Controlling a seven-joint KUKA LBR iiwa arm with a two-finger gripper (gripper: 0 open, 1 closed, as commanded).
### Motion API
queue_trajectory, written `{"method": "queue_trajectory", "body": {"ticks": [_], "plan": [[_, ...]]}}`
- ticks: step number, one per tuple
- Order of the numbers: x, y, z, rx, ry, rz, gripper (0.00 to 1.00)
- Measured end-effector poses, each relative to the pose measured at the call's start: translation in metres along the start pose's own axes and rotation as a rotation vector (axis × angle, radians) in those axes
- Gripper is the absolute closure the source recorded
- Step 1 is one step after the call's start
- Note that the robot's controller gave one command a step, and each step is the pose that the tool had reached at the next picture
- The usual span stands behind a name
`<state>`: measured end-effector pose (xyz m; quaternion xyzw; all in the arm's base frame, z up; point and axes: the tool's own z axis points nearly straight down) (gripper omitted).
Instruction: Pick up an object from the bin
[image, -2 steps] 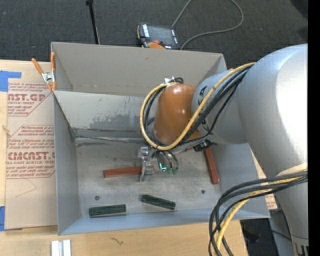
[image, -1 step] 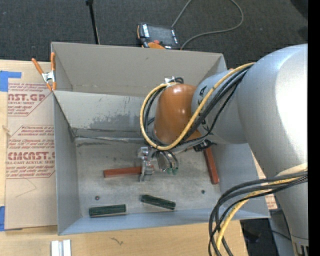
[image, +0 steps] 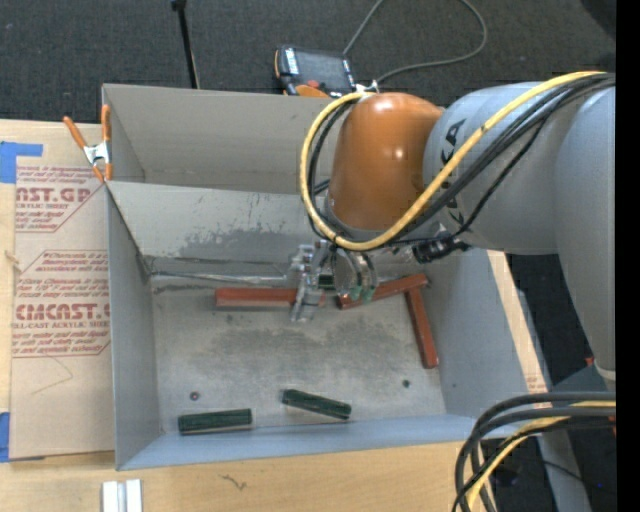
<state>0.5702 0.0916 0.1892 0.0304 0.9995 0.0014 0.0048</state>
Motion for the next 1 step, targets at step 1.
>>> {"method": "queue_trajectory", "body": {"ticks": [1], "plan": [[-0.0009, -0.028, -0.0878, 0.002, -0.002, 0.079, 1.0]]}}
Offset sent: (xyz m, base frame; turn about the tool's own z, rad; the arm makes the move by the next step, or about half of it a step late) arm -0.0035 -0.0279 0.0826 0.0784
